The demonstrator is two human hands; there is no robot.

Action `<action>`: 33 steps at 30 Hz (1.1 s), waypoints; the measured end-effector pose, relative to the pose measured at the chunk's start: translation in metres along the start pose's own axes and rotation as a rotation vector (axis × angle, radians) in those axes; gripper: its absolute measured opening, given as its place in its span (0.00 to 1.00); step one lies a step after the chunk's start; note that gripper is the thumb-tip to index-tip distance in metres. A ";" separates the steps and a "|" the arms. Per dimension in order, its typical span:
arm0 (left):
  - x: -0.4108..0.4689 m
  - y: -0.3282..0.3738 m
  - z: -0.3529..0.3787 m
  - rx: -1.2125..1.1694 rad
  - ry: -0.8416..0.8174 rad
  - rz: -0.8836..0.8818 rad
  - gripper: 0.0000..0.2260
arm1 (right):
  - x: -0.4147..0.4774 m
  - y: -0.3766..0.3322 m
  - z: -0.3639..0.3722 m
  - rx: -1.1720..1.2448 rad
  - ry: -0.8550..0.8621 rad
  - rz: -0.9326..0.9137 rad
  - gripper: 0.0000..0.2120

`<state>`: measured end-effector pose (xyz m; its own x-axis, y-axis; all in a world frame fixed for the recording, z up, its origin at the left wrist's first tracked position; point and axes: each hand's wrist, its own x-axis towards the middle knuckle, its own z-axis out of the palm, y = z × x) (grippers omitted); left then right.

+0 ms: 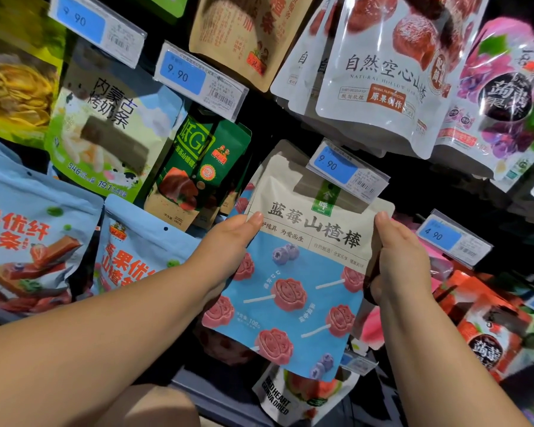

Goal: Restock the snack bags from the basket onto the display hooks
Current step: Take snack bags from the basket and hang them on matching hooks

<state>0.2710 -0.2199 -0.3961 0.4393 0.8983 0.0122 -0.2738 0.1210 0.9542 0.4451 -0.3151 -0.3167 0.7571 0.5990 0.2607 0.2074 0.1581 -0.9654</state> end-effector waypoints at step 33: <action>0.011 -0.005 -0.001 0.014 0.023 0.019 0.12 | 0.011 0.004 0.012 -0.092 0.142 -0.057 0.19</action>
<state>0.2759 -0.2103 -0.4011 0.4144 0.9098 0.0237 -0.2698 0.0980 0.9579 0.4471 -0.2987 -0.3182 0.8212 0.4727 0.3196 0.3034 0.1125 -0.9462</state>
